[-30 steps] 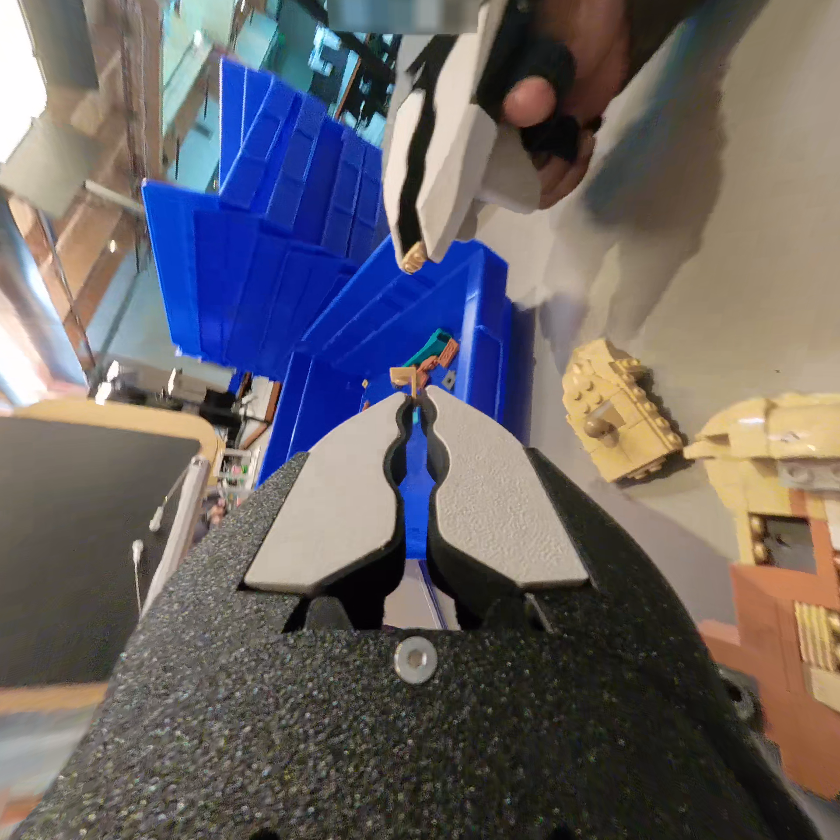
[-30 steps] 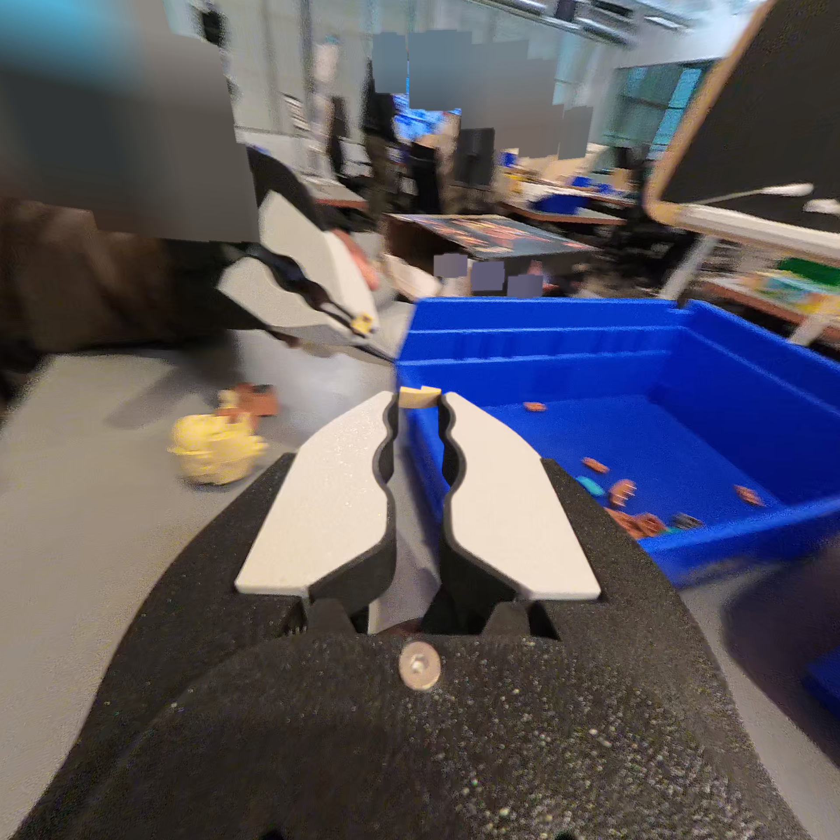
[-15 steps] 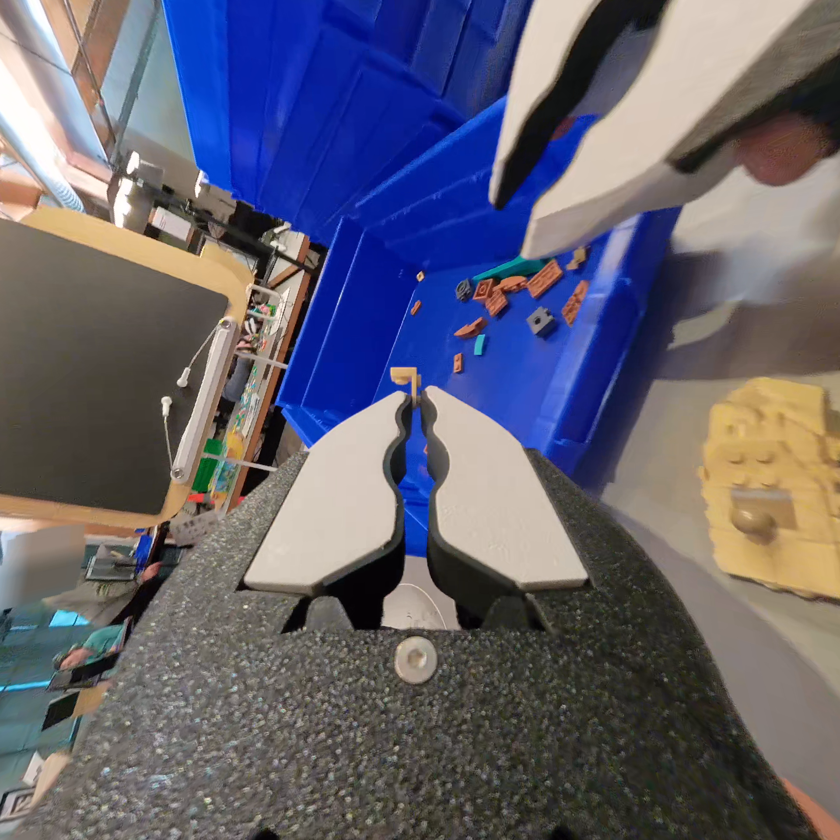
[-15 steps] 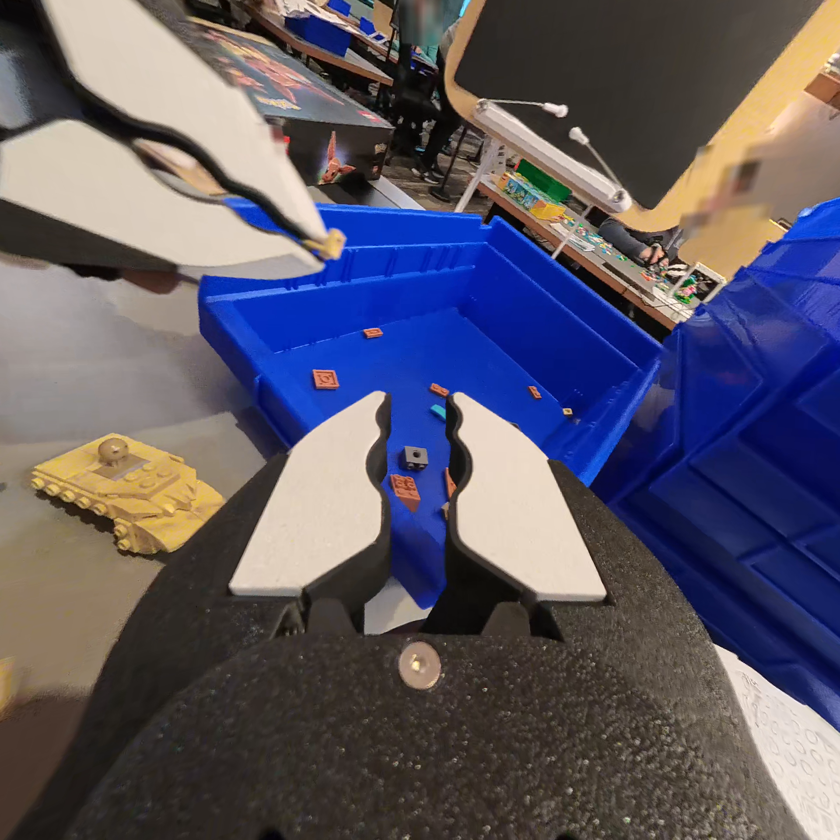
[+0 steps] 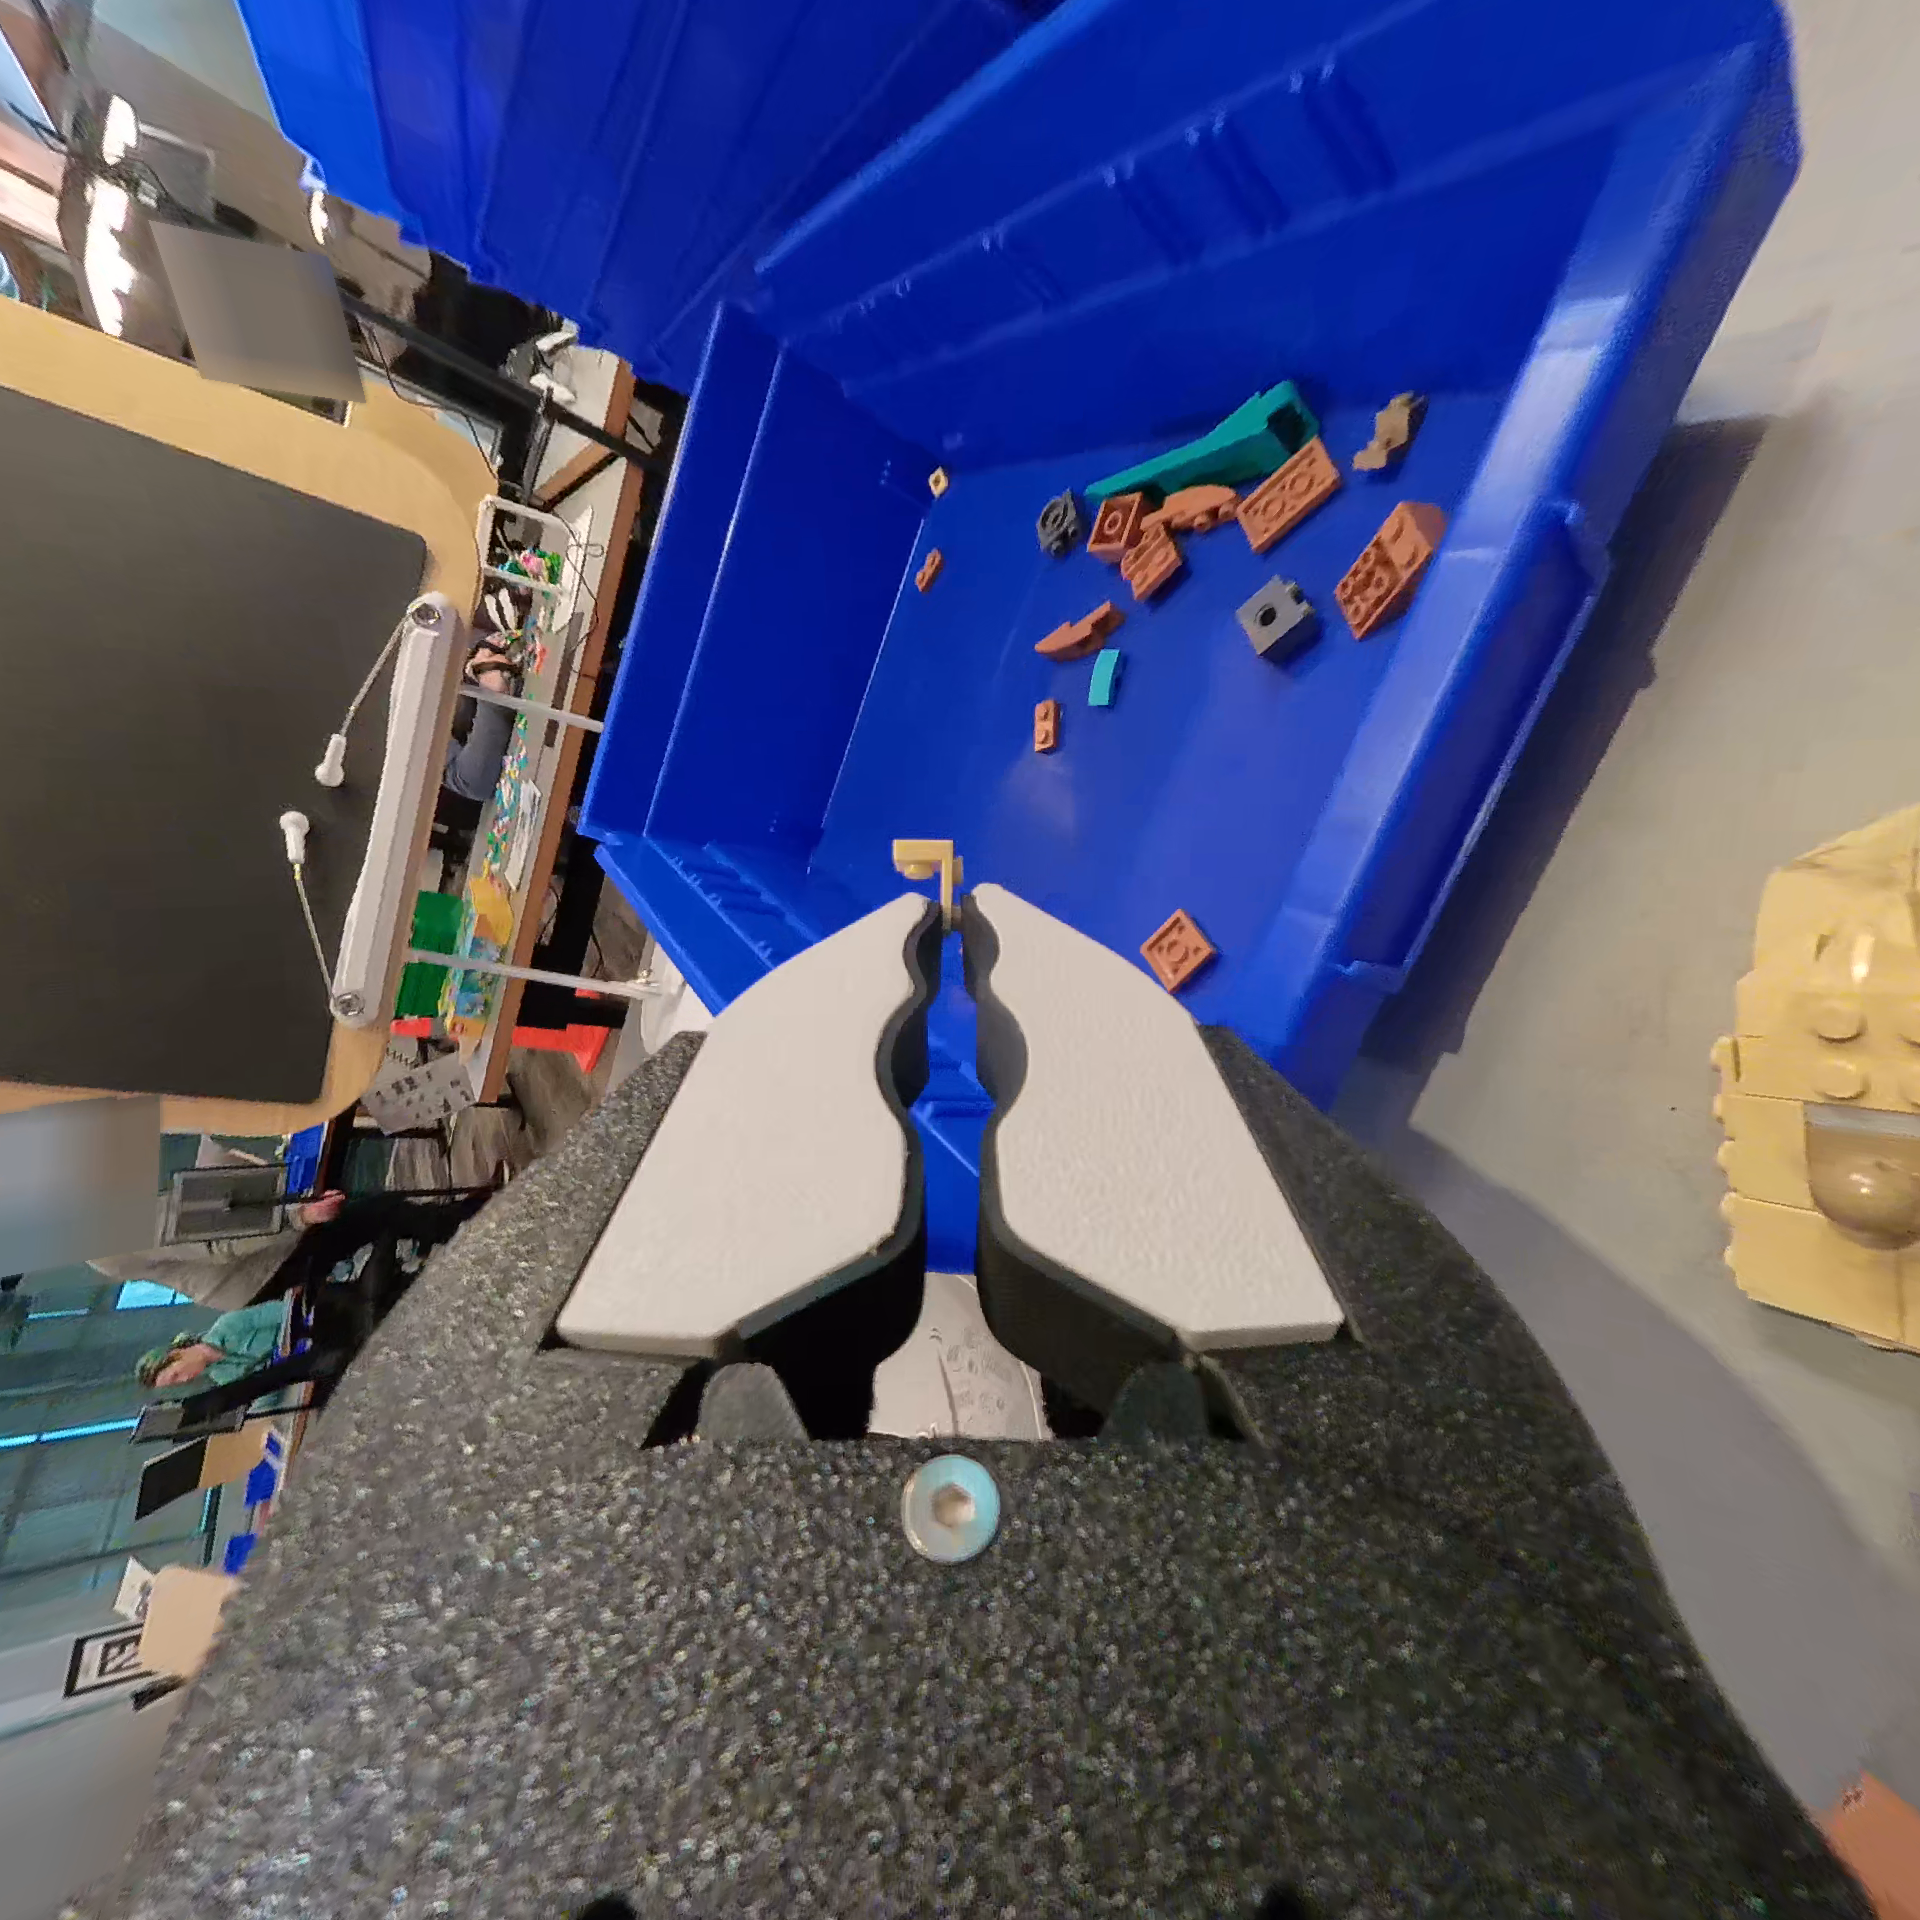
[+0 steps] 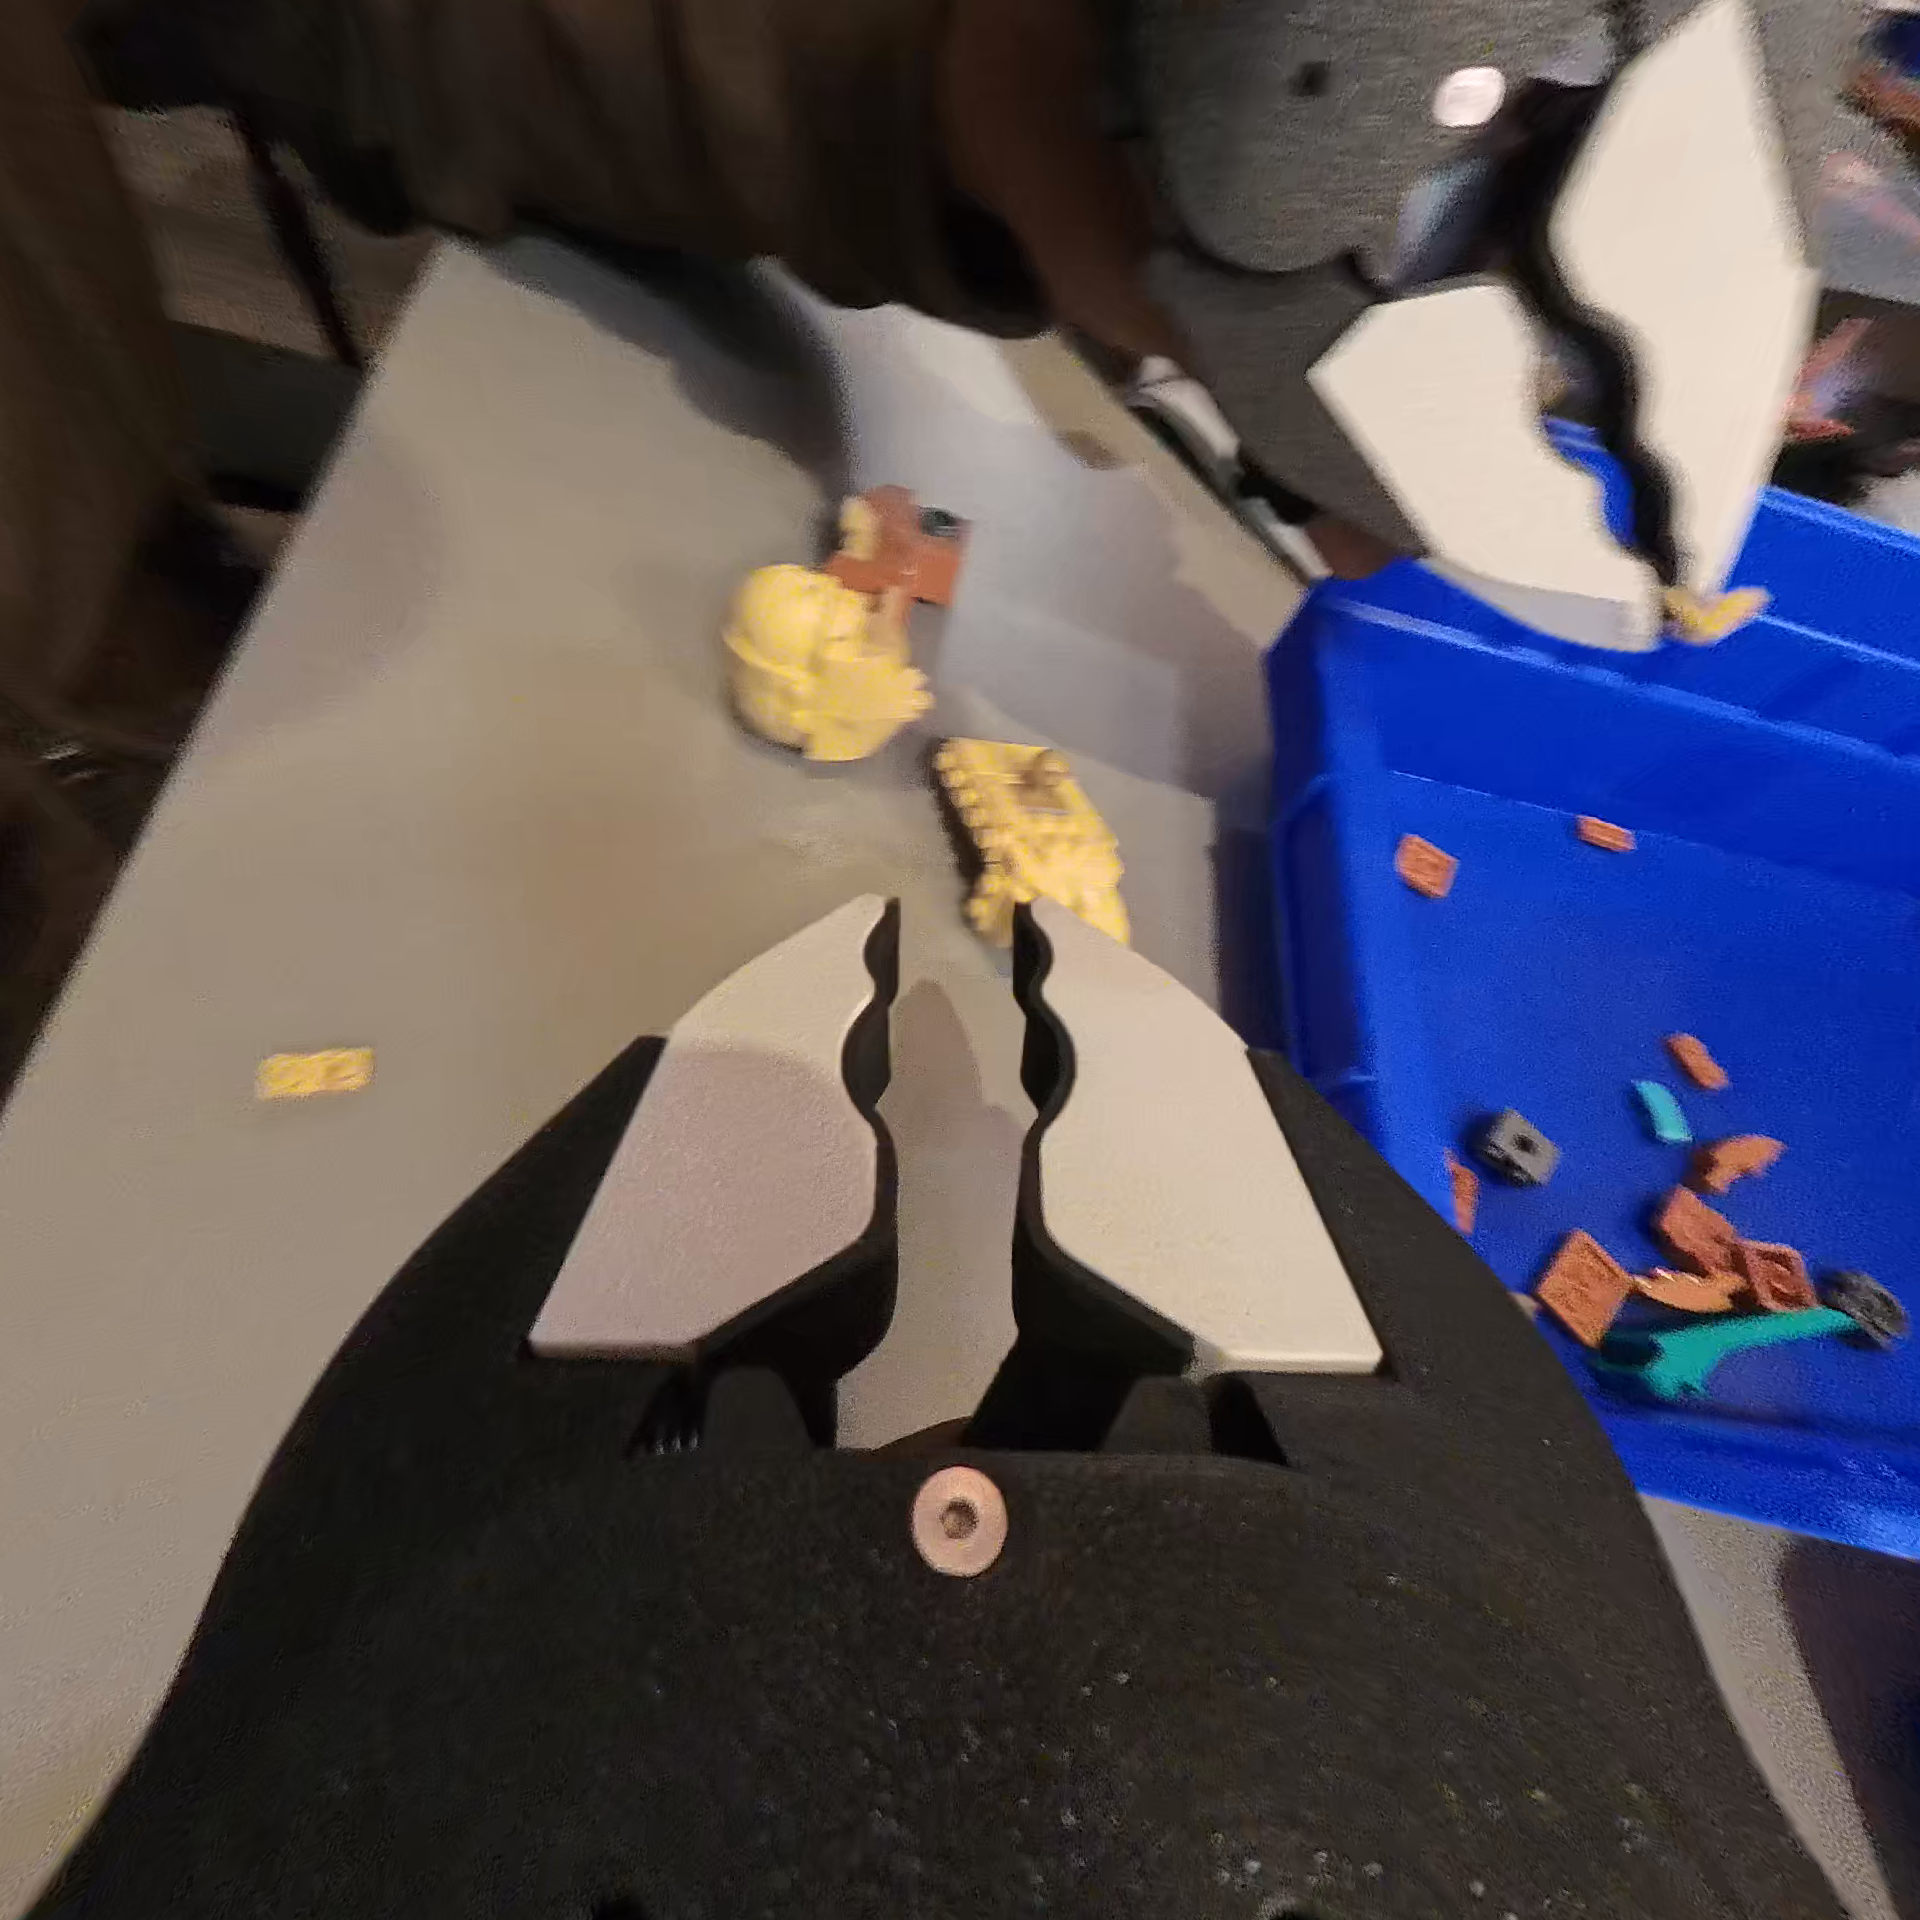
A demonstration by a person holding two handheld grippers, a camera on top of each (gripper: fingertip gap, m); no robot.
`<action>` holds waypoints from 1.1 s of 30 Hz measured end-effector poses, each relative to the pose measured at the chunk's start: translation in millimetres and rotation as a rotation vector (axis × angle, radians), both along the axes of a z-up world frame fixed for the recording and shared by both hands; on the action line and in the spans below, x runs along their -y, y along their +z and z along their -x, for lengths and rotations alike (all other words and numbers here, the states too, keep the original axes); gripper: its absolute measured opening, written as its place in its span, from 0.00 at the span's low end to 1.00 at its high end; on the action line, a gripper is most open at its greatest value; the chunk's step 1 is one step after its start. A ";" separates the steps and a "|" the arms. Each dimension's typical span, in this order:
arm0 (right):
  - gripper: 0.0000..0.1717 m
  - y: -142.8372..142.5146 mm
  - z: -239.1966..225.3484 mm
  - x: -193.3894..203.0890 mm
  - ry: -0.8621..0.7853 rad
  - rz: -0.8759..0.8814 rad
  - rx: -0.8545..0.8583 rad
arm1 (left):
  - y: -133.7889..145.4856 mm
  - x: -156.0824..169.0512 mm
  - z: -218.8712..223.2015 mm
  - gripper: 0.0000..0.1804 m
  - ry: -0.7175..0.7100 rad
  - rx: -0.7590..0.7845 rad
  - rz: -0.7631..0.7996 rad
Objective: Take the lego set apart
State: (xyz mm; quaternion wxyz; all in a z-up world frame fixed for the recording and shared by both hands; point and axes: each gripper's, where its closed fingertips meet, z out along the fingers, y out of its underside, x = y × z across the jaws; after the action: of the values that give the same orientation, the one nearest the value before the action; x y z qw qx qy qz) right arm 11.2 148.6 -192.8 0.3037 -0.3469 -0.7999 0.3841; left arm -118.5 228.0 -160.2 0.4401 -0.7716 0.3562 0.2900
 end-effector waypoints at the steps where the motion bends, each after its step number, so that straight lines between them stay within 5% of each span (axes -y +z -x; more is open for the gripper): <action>1: 0.12 -1.1 -8.0 6.2 0.048 0.011 0.017 | 1.4 -0.8 1.6 0.02 0.006 -0.007 0.003; 7: 0.18 -22.4 -62.7 48.1 0.311 0.093 0.214 | 9.3 -16.1 10.9 0.04 0.085 0.001 0.085; 17: 0.27 -44.6 -89.7 79.6 0.388 0.095 0.308 | 4.3 -12.5 11.0 0.14 0.099 0.109 0.110; 26: 0.21 -57.2 -89.9 86.6 0.379 0.023 0.363 | -5.9 20.5 12.5 0.13 0.062 0.149 0.069; 33: 0.00 -59.9 -85.4 87.2 0.353 -0.026 0.341 | -6.8 30.6 9.2 0.11 0.022 0.162 0.032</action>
State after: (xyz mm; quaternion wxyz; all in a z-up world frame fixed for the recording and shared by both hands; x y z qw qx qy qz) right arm 96.6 61.4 -252.7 0.0969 -0.2575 -0.8928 0.3567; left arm -127.7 197.4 -167.0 0.4521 -0.8033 0.3153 0.2257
